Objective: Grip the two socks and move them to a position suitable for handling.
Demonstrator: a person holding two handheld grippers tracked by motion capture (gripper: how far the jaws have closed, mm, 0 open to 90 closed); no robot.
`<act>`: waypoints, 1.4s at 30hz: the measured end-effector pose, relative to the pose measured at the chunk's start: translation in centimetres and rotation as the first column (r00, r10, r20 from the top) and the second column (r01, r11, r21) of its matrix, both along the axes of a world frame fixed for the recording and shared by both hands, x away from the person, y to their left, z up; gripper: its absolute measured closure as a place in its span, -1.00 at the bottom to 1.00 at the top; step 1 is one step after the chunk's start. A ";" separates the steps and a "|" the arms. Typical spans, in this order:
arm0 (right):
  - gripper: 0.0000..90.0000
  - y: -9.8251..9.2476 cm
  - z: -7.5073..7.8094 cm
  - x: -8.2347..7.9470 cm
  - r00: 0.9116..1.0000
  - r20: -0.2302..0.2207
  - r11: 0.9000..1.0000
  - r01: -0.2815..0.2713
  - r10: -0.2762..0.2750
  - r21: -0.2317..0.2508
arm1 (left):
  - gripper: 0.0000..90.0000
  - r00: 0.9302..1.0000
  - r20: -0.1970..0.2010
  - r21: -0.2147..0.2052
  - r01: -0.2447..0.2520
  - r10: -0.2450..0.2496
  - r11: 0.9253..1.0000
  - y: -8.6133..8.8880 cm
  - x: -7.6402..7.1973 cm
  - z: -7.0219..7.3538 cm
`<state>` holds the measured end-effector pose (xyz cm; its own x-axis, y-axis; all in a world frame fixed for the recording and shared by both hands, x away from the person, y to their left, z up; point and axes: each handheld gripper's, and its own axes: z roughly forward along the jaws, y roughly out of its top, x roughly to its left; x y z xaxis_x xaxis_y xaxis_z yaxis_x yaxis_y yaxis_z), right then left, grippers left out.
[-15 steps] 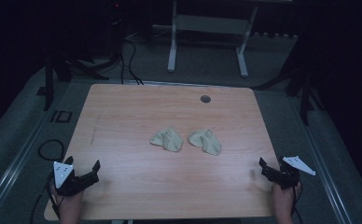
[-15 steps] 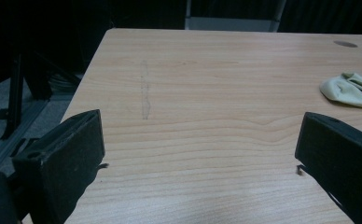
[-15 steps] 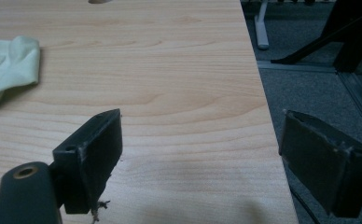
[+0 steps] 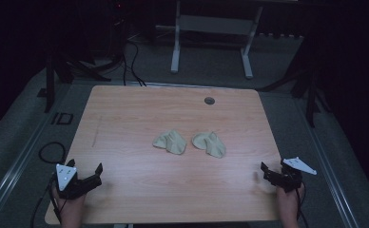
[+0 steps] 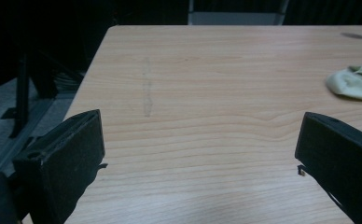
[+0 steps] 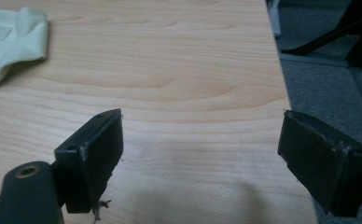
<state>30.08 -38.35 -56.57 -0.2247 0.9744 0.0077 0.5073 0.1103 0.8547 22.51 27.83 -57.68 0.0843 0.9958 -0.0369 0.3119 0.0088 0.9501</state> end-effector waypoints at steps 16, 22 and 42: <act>-0.68 2.1 1.0 1.4 0.981 -0.126 0.988 -0.139 0.147 0.074 | -0.92 0.997 -0.007 -0.072 0.073 -0.074 0.995 -1.1 -0.2 0.6; -0.68 3.9 1.4 2.0 0.968 -0.153 0.980 -0.193 0.198 0.049 | -0.94 0.998 -0.014 -0.048 0.067 -0.068 0.997 -1.6 -0.2 0.7; -0.71 11.0 2.8 4.6 0.918 -0.211 0.940 -0.340 0.336 0.018 | -0.96 0.959 -0.189 -0.058 0.204 -0.212 0.977 -5.0 0.4 1.1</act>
<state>34.72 -27.37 -53.82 -0.5364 0.8409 0.0721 0.6024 0.3216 0.7305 22.93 22.81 -56.56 0.2771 0.9546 -0.1097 0.4882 -0.0415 0.8717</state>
